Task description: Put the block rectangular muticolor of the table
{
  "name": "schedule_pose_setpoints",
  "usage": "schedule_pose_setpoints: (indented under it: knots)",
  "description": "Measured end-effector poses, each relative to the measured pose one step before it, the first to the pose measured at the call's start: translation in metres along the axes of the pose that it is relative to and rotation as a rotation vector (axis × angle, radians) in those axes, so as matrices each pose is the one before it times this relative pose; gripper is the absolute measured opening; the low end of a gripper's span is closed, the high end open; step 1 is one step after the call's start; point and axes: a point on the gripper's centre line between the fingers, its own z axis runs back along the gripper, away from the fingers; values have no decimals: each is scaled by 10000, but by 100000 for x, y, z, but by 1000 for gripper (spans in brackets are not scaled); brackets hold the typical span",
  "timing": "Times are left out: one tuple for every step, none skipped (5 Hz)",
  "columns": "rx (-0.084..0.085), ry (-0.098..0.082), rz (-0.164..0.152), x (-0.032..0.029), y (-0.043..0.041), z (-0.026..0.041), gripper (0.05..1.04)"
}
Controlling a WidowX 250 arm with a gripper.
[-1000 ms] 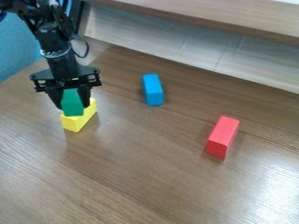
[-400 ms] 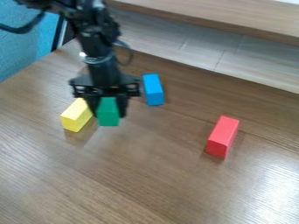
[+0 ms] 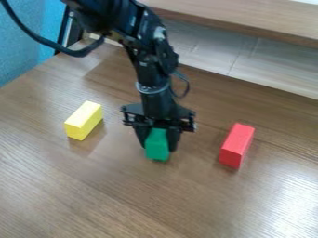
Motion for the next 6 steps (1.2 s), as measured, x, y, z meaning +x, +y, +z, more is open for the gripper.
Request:
schedule_pose_setpoints:
  knots:
    - [-38,24,-411,-454,-1455,-654,592]
    - [128,-61,-492,-718,-1340,-468,592]
    - [81,-56,-109,-220,-129,-174,592]
    - [32,5,133,-94,81,-71,670]
    - [-11,198,-40,-569,74,-252,948]
    - [11,-5,28,-237,319,487,1003]
